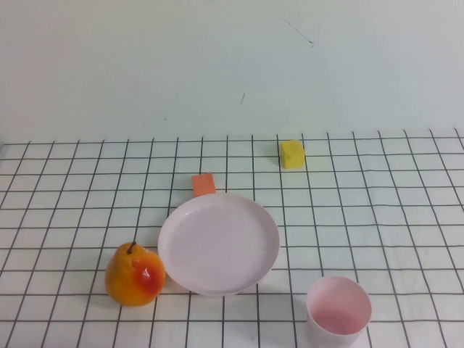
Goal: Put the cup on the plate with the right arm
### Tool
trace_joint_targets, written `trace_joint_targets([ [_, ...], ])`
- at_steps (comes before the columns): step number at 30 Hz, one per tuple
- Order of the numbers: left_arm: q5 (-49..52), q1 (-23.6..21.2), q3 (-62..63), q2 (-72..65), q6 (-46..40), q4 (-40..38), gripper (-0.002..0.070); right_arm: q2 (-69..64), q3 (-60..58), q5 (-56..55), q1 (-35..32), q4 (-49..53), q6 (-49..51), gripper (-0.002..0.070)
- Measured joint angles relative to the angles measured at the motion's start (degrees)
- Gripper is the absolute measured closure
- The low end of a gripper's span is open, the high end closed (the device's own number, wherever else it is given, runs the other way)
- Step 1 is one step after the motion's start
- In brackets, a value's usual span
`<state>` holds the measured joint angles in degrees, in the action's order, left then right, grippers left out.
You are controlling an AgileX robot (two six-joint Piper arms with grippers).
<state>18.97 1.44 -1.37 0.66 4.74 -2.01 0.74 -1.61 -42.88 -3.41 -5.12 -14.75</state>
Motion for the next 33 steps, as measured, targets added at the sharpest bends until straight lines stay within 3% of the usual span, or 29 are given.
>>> trace_joint_targets([
  [4,0.0,0.0,0.0,0.0,0.0,0.0,0.0678,0.0,0.8,1.6,0.0,0.8,0.4,0.0678],
  [9,0.0,0.0,0.0,0.0,0.0,0.0,0.0678,0.0,13.7,24.2,0.0,2.1,11.6,0.0678],
  [16,0.0,0.0,0.0,0.0,0.0,0.0,0.0678,-8.1,34.0,53.8,0.0,2.9,12.7,0.0678],
  [25,0.0,0.0,0.0,0.0,0.0,0.0,0.0678,-34.6,53.7,91.3,0.0,-1.5,-4.0,0.0678],
  [31,0.0,0.0,0.0,0.0,0.0,0.0,0.0678,-49.6,56.5,97.2,0.0,-3.4,-8.6,0.0672],
  [33,0.0,0.0,0.0,0.0,0.0,0.0,0.0678,-53.9,56.6,97.2,0.0,-5.8,-9.0,0.0634],
])
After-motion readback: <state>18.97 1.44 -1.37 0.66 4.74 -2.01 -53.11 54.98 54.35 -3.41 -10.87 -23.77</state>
